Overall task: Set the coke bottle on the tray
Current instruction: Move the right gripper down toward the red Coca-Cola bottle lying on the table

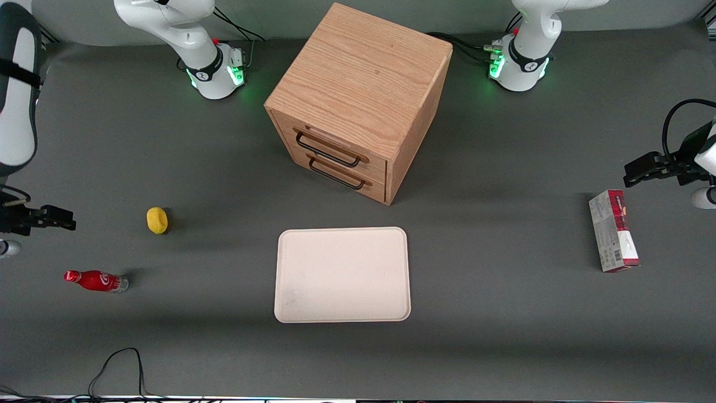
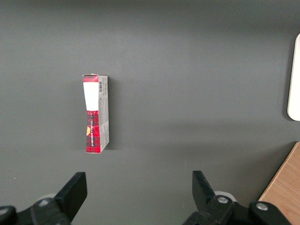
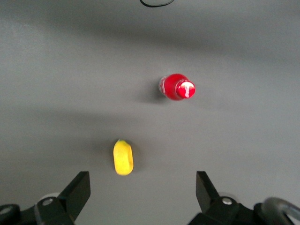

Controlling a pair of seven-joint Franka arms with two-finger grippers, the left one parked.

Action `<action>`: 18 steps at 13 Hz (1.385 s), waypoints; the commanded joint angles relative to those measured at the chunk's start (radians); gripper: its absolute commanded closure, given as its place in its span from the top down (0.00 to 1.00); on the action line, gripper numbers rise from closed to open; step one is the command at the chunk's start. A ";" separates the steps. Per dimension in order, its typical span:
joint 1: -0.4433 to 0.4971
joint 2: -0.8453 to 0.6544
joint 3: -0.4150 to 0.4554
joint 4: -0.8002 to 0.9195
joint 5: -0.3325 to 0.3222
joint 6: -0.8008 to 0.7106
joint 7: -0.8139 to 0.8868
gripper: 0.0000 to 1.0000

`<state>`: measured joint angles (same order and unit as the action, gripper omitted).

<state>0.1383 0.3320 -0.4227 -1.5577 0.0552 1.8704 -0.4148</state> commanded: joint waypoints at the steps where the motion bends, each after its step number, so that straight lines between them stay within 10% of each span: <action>1: -0.008 0.102 -0.059 0.044 0.113 0.082 -0.172 1.00; 15: -0.037 0.334 -0.103 0.050 0.383 0.349 -0.407 0.98; 18: -0.037 0.338 -0.103 0.050 0.390 0.348 -0.411 0.71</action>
<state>0.1065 0.6498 -0.5187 -1.5401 0.4063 2.2203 -0.7855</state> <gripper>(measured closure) 0.053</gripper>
